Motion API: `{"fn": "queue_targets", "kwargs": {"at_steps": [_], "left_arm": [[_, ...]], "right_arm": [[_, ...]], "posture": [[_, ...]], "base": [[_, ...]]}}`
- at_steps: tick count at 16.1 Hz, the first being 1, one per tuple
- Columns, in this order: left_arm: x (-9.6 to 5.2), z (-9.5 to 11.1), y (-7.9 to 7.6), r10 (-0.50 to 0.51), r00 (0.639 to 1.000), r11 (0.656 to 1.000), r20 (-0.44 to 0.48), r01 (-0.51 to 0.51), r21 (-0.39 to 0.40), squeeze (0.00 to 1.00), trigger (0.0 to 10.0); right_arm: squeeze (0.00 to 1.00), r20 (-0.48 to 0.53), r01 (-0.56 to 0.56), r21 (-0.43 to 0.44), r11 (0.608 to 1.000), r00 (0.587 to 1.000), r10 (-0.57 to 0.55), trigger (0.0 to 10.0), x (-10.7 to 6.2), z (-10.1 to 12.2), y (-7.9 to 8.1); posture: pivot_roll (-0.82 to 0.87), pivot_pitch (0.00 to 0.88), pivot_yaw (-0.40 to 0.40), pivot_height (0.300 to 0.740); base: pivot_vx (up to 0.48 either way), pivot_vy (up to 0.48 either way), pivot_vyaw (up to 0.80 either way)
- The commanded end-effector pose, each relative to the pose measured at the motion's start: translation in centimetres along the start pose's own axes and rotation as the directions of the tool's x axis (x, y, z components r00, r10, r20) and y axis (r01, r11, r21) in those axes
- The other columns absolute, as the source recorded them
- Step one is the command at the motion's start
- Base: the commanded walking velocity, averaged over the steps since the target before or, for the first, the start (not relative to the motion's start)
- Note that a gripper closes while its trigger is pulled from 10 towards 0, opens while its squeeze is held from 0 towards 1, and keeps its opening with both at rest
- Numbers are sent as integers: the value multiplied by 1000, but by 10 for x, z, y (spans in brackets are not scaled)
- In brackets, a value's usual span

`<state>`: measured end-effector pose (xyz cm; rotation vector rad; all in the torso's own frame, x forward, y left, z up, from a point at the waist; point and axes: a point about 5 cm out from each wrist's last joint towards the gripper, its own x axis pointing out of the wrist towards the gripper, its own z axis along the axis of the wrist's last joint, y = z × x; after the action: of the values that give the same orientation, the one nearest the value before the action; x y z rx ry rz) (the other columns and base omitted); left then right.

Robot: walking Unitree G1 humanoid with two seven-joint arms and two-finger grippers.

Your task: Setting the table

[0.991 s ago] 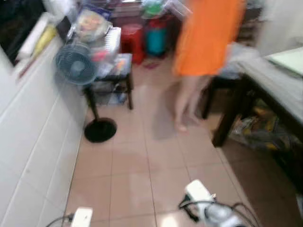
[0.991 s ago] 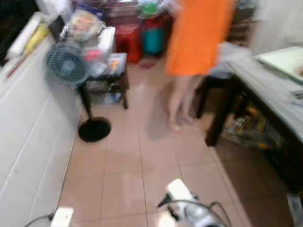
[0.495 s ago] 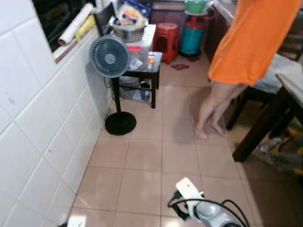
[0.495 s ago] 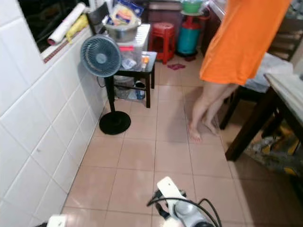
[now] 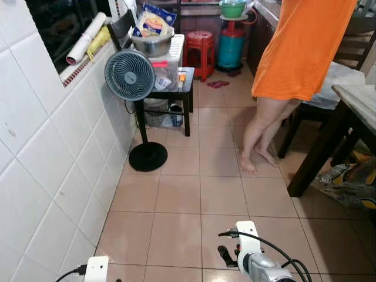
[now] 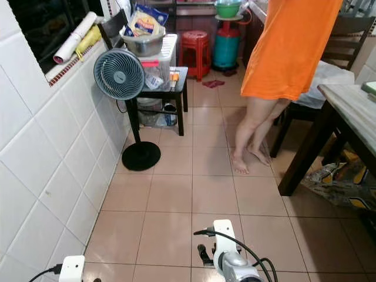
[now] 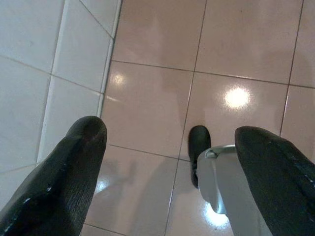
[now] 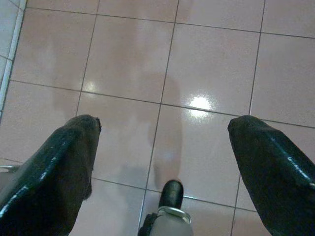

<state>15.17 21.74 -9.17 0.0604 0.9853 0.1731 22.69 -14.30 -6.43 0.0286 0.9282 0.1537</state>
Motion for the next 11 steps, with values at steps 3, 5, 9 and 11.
{"fn": "queue_targets", "kwargs": {"at_steps": [3, 5, 9, 11], "left_arm": [[1, 9, 0, -25, 999, 1000, 28, 25, -5, 0, 10000], [2, 9, -2, -40, 999, 999, 30, 40, -22, 0, 10000], [0, -1, -2, -46, 999, 999, -17, 46, -25, 0, 10000], [0, -5, 0, -40, 999, 999, -29, 39, -38, 0, 10000]], "right_arm": [[0, -16, 27, -30, 999, 1000, -27, 10000, -2, -4, -10], [0, -17, 31, -50, 998, 999, -32, 10000, -2, -4, -13], [0, -17, 7, -126, 992, 1000, -9, 10000, -2, -2, -12], [0, -20, 7, -159, 987, 1000, -10, 10000, -3, -2, -13]], "posture": [[-102, 0, 31, 740], [-107, 0, 30, 740], [-107, 0, 25, 740], [-104, 0, 21, 740]], "base": [[0, 0, 0], [0, 0, 0], [214, 0, 0], [334, 0, 0]]}}
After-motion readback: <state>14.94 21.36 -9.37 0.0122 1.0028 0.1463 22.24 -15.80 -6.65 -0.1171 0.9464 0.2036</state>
